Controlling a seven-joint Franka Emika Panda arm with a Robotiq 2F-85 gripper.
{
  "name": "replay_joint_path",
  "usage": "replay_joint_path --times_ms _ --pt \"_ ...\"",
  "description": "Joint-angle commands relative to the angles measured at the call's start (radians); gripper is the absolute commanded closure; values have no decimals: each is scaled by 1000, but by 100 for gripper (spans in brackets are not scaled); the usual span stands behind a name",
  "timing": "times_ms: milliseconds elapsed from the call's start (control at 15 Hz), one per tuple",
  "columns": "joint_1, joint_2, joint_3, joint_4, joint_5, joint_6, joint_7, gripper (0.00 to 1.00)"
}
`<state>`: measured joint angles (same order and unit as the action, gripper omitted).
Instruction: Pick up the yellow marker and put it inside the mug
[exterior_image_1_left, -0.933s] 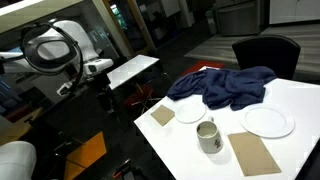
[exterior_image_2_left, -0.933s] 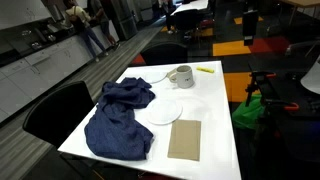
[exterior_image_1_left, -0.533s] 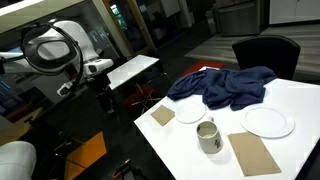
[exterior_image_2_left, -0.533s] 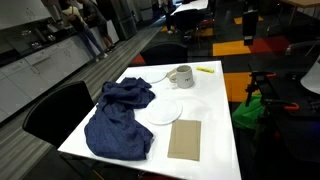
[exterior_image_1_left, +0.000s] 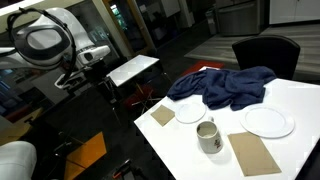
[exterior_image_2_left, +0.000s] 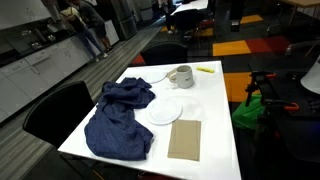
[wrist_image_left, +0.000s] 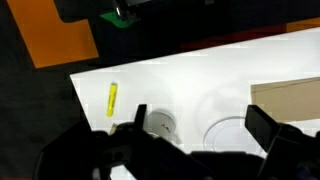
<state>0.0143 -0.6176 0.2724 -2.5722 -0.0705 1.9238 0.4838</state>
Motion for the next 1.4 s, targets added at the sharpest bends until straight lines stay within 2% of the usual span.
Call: replay_joint_path --times_ms 0,200,667,1333 --pt "-41 -11 -41 47 -48 28 15 0" --pt "-79 2 -99 84 -64 63 -7 0" --pt "-151 86 -233 126 -47 249 -80 0" --pt "-240 296 -343 146 -55 379 -79 0"
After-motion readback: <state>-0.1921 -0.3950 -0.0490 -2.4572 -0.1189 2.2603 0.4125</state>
